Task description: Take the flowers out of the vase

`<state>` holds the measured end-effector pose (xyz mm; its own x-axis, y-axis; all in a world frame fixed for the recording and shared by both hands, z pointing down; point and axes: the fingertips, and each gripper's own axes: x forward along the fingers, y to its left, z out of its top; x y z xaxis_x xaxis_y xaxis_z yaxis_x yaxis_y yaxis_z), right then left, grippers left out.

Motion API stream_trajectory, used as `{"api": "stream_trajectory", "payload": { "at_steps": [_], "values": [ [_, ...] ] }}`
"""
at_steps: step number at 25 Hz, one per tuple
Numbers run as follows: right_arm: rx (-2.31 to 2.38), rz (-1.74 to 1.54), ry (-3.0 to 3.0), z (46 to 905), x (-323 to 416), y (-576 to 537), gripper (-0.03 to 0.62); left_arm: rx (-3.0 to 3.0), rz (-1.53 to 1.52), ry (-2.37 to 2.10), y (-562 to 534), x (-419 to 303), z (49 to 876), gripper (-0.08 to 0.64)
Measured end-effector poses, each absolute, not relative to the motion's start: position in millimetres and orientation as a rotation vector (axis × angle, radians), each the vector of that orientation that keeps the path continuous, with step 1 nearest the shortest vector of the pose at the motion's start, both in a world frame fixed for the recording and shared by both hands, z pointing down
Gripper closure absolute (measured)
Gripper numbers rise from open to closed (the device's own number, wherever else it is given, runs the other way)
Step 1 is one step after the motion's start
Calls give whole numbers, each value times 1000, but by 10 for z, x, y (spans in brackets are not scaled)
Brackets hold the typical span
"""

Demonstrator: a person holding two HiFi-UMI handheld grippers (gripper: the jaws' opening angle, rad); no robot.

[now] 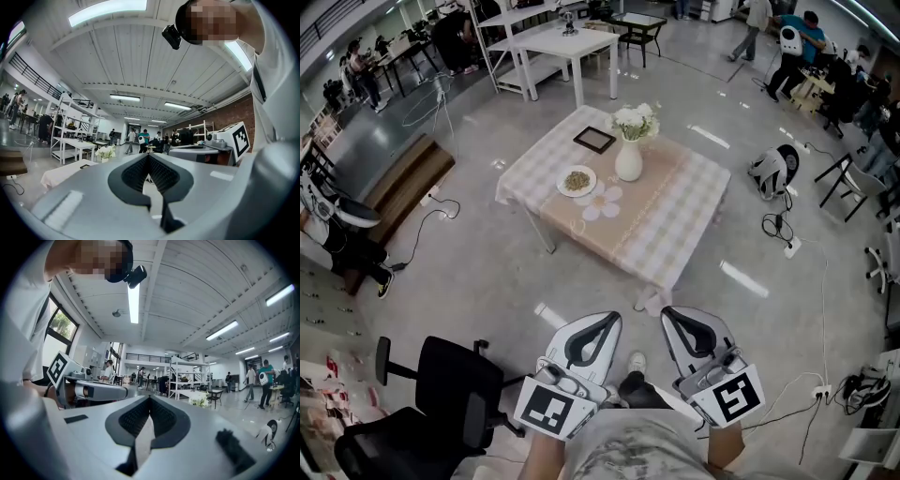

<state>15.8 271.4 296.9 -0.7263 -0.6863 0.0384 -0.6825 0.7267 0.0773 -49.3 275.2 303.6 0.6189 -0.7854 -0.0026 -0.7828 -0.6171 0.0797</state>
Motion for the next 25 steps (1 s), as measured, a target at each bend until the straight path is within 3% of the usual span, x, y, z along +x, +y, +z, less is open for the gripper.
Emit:
{"api": "stream_trajectory", "payload": {
  "at_steps": [25],
  "values": [
    [1030,-96,-2953,2937,550,1482,577,2688,15,-1447,1535,-49,3040,554]
  ]
}}
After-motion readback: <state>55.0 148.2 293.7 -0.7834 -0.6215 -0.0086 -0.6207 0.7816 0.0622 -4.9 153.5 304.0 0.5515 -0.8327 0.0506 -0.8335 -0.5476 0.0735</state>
